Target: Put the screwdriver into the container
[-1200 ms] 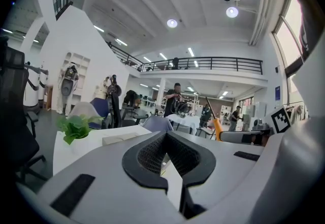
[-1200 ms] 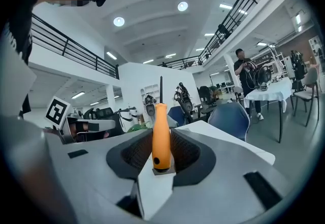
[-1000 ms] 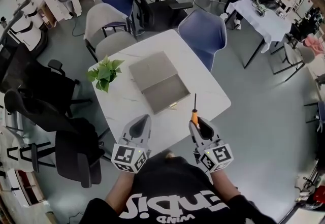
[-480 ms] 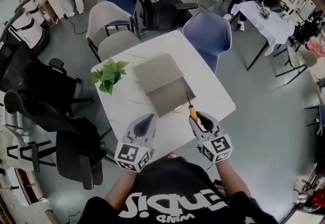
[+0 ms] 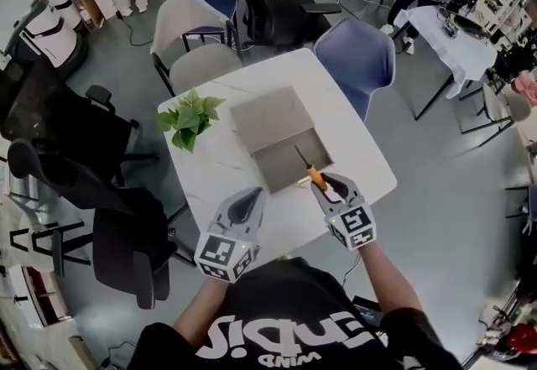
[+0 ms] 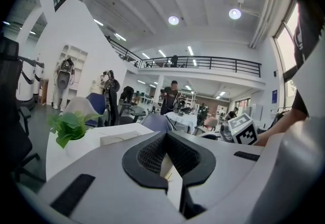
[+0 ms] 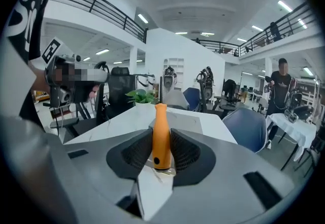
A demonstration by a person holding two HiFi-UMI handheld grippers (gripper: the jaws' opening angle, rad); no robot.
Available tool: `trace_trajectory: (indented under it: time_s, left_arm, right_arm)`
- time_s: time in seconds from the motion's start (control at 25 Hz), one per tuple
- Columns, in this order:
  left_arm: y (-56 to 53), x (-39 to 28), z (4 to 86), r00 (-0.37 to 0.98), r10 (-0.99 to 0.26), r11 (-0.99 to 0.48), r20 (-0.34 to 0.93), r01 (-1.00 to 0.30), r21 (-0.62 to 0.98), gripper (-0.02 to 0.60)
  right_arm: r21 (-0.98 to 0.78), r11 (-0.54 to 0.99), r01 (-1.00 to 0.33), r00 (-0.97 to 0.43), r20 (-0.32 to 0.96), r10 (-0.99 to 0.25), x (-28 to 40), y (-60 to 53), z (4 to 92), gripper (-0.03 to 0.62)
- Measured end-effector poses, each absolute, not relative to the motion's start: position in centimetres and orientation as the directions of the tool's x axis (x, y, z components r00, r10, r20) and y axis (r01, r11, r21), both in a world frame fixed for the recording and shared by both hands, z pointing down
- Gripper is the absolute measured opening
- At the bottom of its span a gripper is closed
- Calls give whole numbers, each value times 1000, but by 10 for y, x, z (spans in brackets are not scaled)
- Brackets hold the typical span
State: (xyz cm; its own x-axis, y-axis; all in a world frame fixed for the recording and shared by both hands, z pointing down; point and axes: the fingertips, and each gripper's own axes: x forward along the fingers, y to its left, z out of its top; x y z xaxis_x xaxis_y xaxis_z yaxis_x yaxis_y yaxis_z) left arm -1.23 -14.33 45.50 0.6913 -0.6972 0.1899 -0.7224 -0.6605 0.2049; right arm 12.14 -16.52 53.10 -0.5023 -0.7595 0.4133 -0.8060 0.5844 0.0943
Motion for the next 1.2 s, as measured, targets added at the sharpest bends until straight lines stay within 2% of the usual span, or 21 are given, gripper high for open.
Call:
trace_trajectory:
  time_s: [0.48,0.76,1.2]
  left_arm:
    - [-144,-10,461,694,-692,-659,201,-720,220,14]
    - [-147,-15,465,679,-703,-641,213,-734,224,14]
    - [-150,-16,470,671,-705,-627,228,-741,240,14]
  right_arm:
    - [325,735,-595,-468,603,-646,118,-202,580,104]
    - [370,813,-449,-440,701,-562,116,-214,609,104]
    - [366,878,-309,-391,792,-469,111,-232,639,104]
